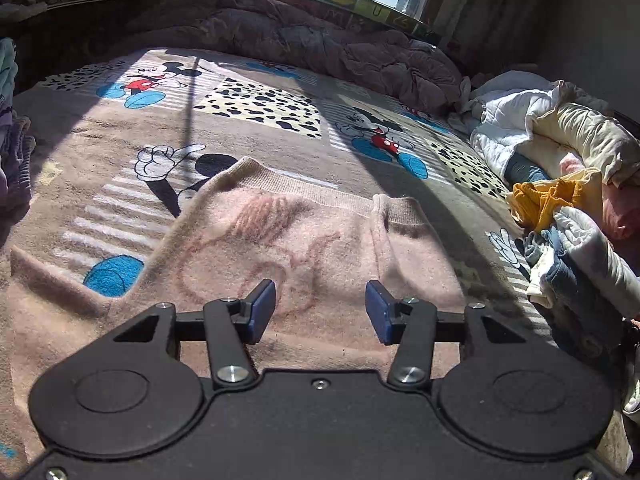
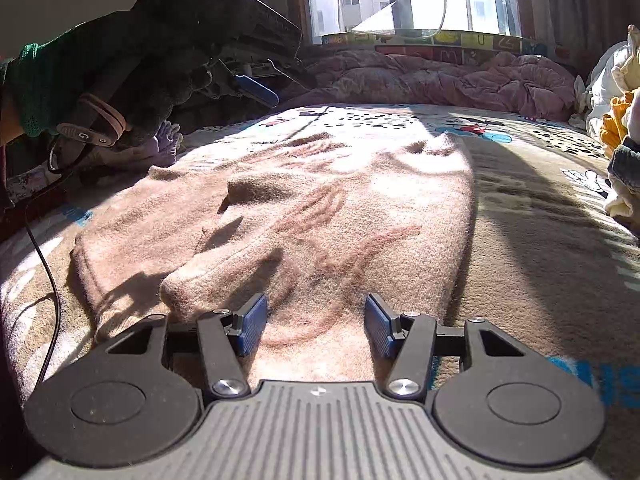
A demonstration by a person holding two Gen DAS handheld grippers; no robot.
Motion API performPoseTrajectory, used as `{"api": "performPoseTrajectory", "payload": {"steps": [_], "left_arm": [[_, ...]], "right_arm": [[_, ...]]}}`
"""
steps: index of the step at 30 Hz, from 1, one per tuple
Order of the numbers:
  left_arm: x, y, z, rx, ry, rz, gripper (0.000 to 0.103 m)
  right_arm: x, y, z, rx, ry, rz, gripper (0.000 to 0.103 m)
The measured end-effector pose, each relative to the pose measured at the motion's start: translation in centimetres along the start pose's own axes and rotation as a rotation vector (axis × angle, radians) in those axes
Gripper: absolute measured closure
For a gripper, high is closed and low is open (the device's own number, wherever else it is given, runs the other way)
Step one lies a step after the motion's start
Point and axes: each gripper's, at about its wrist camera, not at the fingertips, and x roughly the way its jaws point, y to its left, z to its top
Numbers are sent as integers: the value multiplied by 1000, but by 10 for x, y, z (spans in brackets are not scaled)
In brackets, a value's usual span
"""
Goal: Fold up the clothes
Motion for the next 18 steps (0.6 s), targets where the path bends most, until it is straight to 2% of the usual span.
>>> {"api": "performPoseTrajectory", "payload": {"steps": [4,7,9,13,15,16,18], "left_arm": [[-17,33,-43,-211,56,-57,55],[-23,40,-73,-304,98,-109,55],[-23,41,-90,-342,123,-136,55],[-23,35,-101,-379,105,-188,57],[-21,31,-101,-377,100,-201,58],[-20,29,-101,-371,100,-199,60],[-15,25,-104,-352,96,-186,69]], "right_arm": [[-10,6,-1,-22,-43,-49,51],[-22,8,-2,-24,-77,-80,51],[-27,10,-3,-29,-79,-84,51],[-32,13,-8,-53,-62,-79,51],[-35,13,-10,-51,-58,-69,57],[-36,13,-11,-50,-56,-64,65],[-38,10,-12,-42,-56,-60,67]]}}
